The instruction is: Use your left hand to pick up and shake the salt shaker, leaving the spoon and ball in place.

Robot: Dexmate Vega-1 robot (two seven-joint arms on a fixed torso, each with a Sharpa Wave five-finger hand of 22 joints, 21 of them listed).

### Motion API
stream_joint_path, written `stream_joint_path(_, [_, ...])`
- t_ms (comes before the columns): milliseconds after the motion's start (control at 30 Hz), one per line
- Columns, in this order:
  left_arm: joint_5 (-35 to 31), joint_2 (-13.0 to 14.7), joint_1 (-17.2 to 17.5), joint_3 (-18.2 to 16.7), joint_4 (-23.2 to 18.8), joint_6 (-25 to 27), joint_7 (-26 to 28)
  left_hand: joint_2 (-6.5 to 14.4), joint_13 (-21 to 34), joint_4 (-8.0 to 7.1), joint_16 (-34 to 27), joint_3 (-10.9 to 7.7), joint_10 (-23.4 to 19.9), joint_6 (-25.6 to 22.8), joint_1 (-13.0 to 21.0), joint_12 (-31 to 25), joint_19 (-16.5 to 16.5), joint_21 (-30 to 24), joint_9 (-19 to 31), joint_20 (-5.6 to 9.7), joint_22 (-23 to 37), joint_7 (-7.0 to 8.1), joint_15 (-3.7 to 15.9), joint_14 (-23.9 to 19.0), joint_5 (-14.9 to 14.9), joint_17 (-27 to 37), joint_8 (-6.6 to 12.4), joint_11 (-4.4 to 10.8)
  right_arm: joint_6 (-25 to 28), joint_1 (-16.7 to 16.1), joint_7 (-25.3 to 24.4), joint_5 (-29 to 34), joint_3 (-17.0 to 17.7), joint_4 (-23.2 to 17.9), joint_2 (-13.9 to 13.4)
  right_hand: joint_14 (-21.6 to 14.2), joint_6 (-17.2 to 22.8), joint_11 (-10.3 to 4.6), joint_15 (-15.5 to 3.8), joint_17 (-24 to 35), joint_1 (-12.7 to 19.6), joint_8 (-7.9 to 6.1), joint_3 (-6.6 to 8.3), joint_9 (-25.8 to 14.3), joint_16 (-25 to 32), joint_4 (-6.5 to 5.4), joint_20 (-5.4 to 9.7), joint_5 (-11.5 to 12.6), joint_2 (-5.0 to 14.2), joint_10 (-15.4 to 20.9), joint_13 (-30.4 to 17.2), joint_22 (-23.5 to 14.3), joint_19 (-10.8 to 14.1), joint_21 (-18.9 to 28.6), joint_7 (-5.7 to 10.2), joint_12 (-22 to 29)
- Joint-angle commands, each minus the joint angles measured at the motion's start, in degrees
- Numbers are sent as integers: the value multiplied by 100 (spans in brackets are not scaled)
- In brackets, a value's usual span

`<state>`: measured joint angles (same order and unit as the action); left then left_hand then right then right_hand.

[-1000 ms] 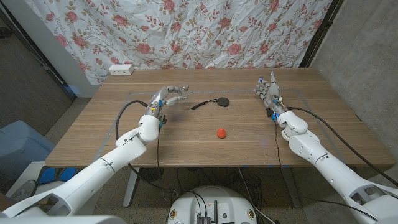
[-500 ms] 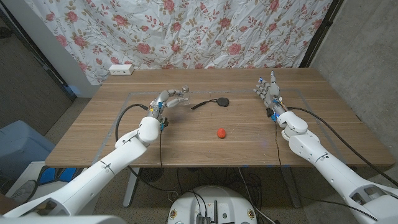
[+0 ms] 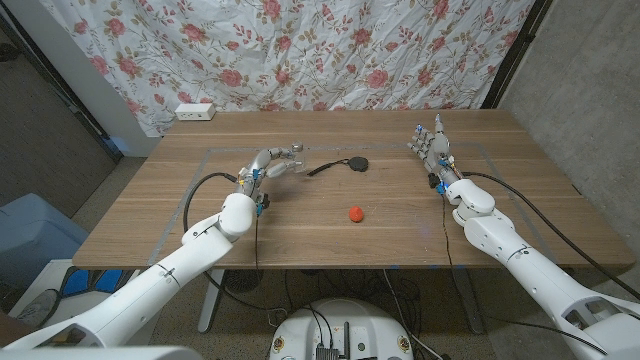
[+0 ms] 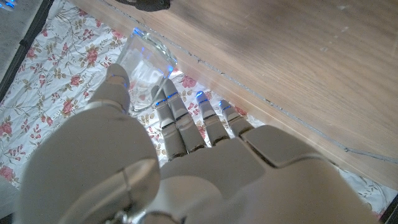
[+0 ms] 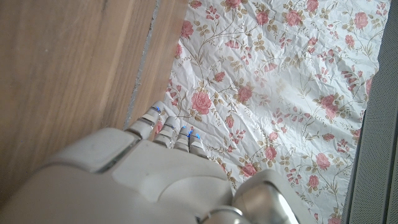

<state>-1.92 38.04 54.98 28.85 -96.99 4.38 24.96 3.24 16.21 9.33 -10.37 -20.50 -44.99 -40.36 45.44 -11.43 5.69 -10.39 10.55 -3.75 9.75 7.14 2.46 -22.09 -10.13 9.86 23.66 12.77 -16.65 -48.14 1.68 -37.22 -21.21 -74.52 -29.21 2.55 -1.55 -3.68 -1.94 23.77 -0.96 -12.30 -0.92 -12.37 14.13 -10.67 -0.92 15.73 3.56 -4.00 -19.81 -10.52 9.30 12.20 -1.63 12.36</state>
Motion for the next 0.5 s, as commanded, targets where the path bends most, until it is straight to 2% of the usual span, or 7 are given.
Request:
stream_joint_path(33, [-224, 89, -21, 87, 253, -293, 42, 11, -15, -18, 3, -33, 30, -109, -85, 10, -51, 9, 5, -1, 16, -48, 519, 40, -42, 13, -49, -4, 4, 0, -1, -1, 0, -4, -1, 8, 3, 2, -195, 25, -11, -22, -38, -19, -23, -1, -19, 53, 563, -39, -9, -30, 27, 30, -39, 3])
stream_joint_path(500, [-301, 159, 48, 90, 483, -430, 61, 11, -63, -24, 7, -31, 74, -95, -151, 25, -82, -2, 1, 2, 14, -21, 494, 106, -38, 9, -122, -3, 1, 1, 1, -1, 0, 1, 1, 5, -1, -7, -189, 26, -11, -20, -39, -19, -22, -1, -20, 53, 563, -46, -10, -30, 27, 30, -43, 1])
